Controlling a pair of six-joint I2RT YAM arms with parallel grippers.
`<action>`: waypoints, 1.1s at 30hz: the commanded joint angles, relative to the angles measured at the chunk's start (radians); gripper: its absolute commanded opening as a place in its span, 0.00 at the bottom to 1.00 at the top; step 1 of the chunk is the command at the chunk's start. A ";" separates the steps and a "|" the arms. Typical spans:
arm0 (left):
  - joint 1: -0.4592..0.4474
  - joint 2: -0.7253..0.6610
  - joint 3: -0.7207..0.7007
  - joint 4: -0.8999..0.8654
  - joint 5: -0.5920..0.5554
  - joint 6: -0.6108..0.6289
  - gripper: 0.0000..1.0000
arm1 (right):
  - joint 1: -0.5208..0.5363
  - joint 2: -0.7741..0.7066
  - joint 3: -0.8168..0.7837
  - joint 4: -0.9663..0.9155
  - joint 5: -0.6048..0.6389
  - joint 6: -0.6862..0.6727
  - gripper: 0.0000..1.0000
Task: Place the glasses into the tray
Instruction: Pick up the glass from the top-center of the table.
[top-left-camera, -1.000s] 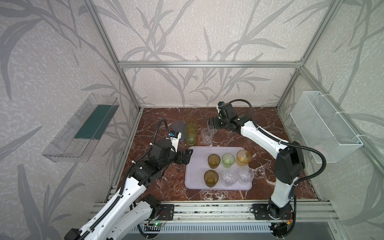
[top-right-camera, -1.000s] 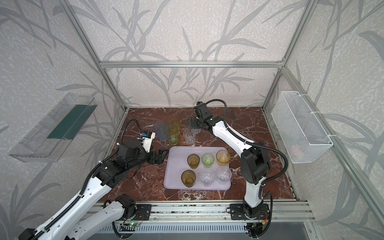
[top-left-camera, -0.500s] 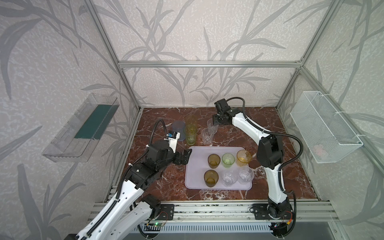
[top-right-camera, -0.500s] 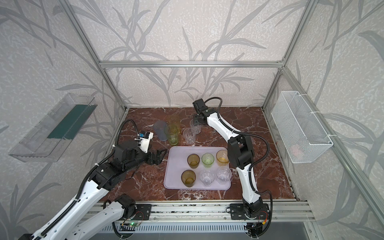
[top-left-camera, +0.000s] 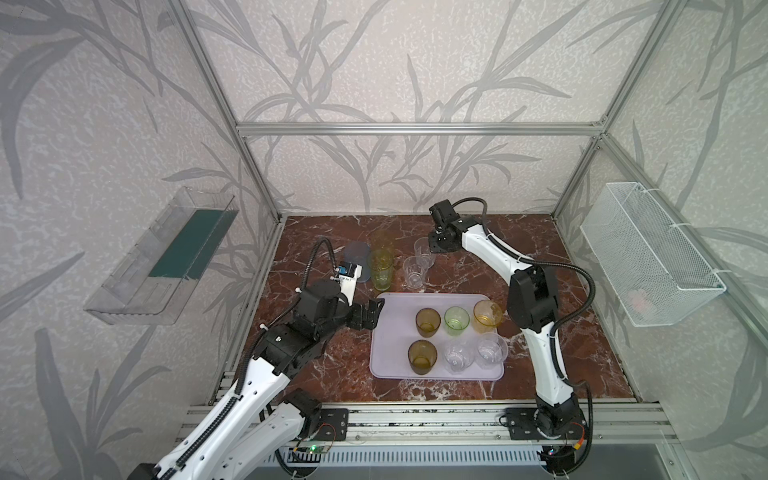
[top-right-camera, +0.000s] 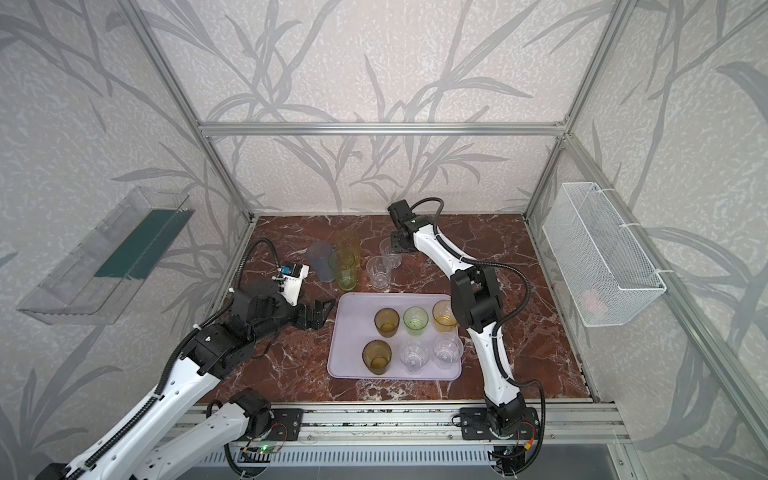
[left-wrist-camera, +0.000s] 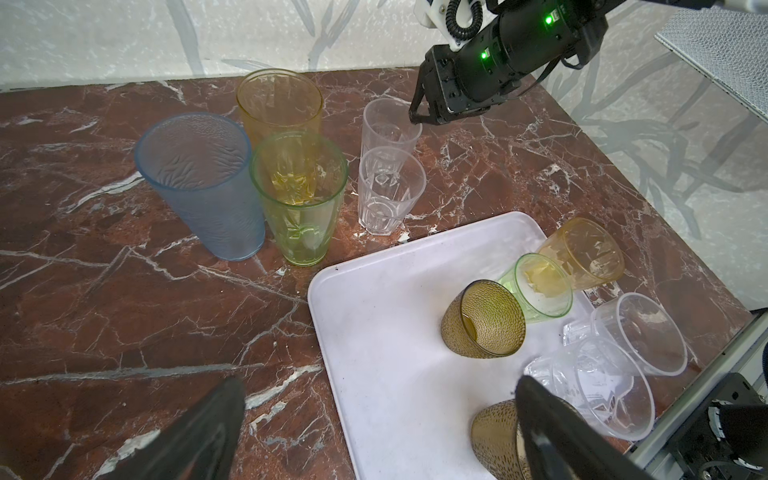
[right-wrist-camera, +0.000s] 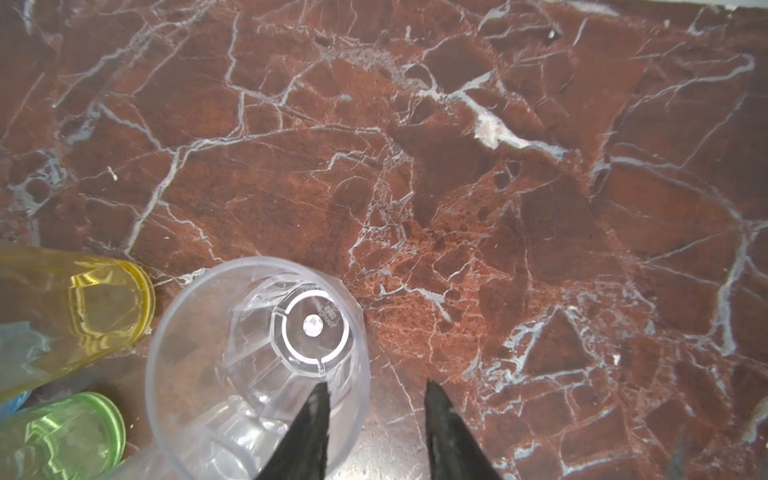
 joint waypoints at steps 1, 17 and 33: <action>0.002 0.002 0.001 -0.004 -0.019 0.016 0.99 | -0.004 0.023 0.062 -0.052 -0.013 -0.001 0.35; 0.004 -0.004 0.000 -0.009 -0.043 0.019 0.99 | -0.005 0.166 0.274 -0.194 0.010 -0.021 0.12; 0.005 -0.003 0.000 -0.010 -0.041 0.017 0.99 | -0.005 0.183 0.316 -0.225 0.018 -0.017 0.00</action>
